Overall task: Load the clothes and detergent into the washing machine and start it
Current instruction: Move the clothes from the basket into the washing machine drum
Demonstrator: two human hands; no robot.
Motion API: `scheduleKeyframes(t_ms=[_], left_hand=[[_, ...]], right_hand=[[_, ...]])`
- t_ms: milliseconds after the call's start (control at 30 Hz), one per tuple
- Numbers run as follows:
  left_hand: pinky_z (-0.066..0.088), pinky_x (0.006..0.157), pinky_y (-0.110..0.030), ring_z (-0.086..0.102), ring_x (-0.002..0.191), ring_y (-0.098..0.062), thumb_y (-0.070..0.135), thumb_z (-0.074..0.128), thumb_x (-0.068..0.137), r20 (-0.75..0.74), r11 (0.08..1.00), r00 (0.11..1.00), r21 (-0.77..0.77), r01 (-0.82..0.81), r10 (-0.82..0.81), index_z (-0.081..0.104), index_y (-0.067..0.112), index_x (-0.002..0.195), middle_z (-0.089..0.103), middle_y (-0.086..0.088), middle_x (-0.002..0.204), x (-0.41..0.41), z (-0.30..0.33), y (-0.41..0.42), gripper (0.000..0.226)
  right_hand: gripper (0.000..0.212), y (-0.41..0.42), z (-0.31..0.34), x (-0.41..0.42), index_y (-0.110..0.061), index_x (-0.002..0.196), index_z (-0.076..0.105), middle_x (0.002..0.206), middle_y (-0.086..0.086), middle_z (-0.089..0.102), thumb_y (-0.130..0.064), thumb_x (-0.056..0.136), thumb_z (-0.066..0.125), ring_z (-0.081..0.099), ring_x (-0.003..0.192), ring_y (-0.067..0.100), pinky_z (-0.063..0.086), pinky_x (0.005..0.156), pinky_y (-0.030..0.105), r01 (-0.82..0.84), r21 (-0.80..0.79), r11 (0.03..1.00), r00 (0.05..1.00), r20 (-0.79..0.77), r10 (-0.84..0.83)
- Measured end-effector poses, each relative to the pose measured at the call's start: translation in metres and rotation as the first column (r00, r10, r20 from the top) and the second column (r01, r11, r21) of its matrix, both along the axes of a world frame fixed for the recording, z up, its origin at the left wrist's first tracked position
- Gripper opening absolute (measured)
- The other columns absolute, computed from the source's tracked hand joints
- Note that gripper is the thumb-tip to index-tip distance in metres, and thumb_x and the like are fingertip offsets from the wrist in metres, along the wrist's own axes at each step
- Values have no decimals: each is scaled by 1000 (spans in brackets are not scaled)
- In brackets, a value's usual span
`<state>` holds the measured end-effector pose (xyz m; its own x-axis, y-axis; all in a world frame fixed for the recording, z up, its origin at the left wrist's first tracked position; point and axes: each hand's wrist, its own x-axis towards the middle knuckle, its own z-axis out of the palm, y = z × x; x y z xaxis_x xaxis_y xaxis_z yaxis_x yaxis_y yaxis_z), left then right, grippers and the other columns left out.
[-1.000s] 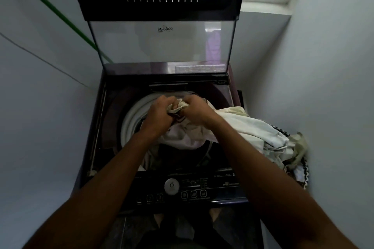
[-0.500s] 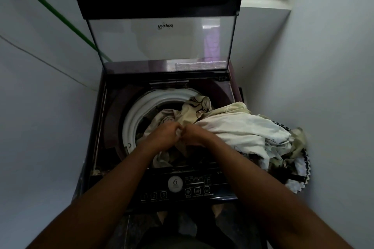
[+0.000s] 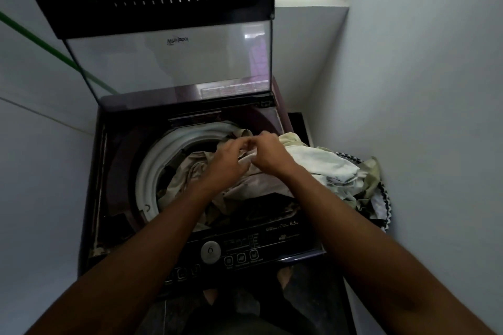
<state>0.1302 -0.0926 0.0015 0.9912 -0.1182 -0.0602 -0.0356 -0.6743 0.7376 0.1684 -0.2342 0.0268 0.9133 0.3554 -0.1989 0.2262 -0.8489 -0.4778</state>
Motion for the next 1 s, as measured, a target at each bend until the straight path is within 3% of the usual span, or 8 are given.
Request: scheduleKeyframes(t_ms=[133, 367, 533, 600, 667, 800, 867, 1000], left_hand=[[43, 99, -28, 54, 113, -13, 6, 68, 79, 62, 995, 994, -44, 93, -91, 58, 20, 133, 59, 0, 126, 11, 3, -38, 56], [36, 113, -42, 40, 138, -17, 23, 80, 69, -42, 925, 925, -51, 376, -378, 54, 24, 139, 46, 0, 147, 20, 2, -105, 75], [21, 119, -54, 12, 150, -38, 47, 84, 65, -243, 844, 873, 244, 477, -423, 24, 39, 153, 17, 4, 164, 20, -15, -130, 107], [18, 121, -53, 15, 152, -31, 50, 84, 62, -204, 833, 874, 271, 483, -440, 24, 37, 153, 20, 5, 163, 23, -17, -132, 109], [16, 122, -48, 18, 151, -21, 50, 85, 63, -188, 831, 876, 280, 481, -444, 27, 32, 153, 24, 4, 162, 24, -15, -132, 108], [27, 115, -37, 33, 143, -21, 48, 87, 59, -183, 877, 910, 251, 410, -373, 28, 31, 152, 40, 5, 153, 21, -13, -131, 111], [35, 109, -36, 39, 140, -26, 48, 87, 56, -201, 905, 923, 210, 369, -329, 28, 34, 151, 48, 2, 147, 21, -15, -128, 113], [38, 104, -29, 48, 132, -17, 41, 85, 66, -123, 940, 946, 127, 316, -301, 40, 26, 147, 54, 2, 141, 20, -9, -125, 94]], right_hand=[[36, -44, -4, 4, -18, 123, 59, 128, 8, 52, -16, 88, 51, 42, 122, 30, 37, 99, 50, 204, -193, 960, 974, 144, -178], [48, -128, -29, 1, -25, 134, 51, 134, 6, 52, -23, 86, 55, 44, 129, 32, 41, 99, 51, 226, -320, 920, 959, -95, -268], [72, -165, -55, -10, -36, 144, 27, 149, 13, 36, -29, 81, 61, 40, 135, 42, 41, 103, 56, 59, -354, 933, 904, -378, -201], [84, -168, -63, -11, -38, 150, 15, 155, 12, 26, -29, 80, 61, 29, 141, 44, 35, 108, 60, 52, -341, 939, 884, -421, -202], [80, -166, -64, -12, -35, 150, 22, 152, 10, 33, -28, 80, 60, 27, 142, 41, 34, 108, 59, 78, -304, 949, 905, -379, -196], [37, -161, -53, -11, -19, 109, 65, 104, 9, 70, -13, 73, 58, 64, 104, 30, 48, 77, 32, 179, -160, 971, 952, -221, -212], [24, -158, -42, -10, -15, 94, 65, 96, 10, 70, -17, 73, 55, 66, 95, 33, 44, 70, 30, 210, -191, 959, 949, -194, -247], [28, -151, -15, -7, -14, 79, 58, 93, 15, 69, -31, 60, 46, 65, 89, 36, 44, 68, 31, 262, -179, 948, 935, -196, -296]])
